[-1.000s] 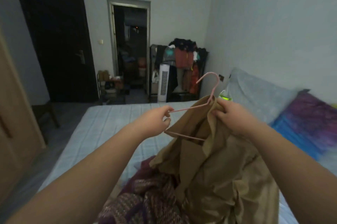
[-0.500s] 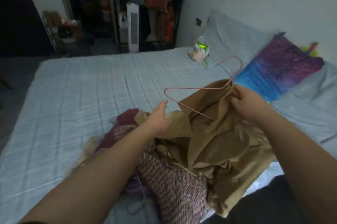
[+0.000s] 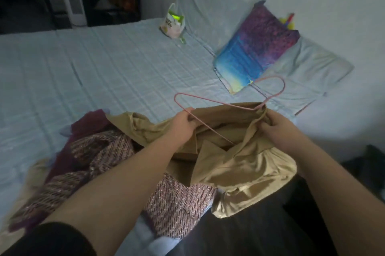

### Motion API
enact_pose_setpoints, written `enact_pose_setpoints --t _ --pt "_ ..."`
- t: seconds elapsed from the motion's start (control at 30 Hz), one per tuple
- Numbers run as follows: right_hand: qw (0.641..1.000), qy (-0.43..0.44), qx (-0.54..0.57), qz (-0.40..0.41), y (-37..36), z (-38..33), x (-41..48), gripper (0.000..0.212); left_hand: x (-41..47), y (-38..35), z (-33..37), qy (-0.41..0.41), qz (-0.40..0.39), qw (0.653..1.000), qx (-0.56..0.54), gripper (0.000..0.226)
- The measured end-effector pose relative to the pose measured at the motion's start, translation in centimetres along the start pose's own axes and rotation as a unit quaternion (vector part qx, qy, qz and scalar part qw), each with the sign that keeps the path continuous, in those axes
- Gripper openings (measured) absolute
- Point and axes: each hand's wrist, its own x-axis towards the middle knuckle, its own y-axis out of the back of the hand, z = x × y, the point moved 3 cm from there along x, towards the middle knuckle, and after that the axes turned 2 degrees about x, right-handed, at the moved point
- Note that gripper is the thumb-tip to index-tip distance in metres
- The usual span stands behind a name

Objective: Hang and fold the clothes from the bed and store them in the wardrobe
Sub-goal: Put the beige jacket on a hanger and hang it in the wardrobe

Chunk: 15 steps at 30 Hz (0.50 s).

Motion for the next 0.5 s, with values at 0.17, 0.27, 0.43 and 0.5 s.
enact_pose_setpoints --t 0.17,0.27,0.43,0.5 --pt "1.000 0.016 0.004 -0.022 -0.8 1.0 -0.6 0.028 0.4 3.9 0.5 -0.081 0.017 0.992 0.090 0.012" --pt "0.999 0.028 0.005 -0.027 -0.9 0.6 -0.6 0.035 1.1 6.4 1.5 -0.133 0.007 0.977 0.168 0.012" --pt "0.997 0.063 0.016 -0.041 -0.5 -0.2 -0.3 0.018 1.4 11.1 3.9 -0.153 -0.001 0.966 0.206 0.017" --pt "0.996 0.091 0.005 -0.019 -0.1 -1.3 0.3 0.021 1.2 12.7 5.2 -0.162 0.003 0.962 0.221 0.025"
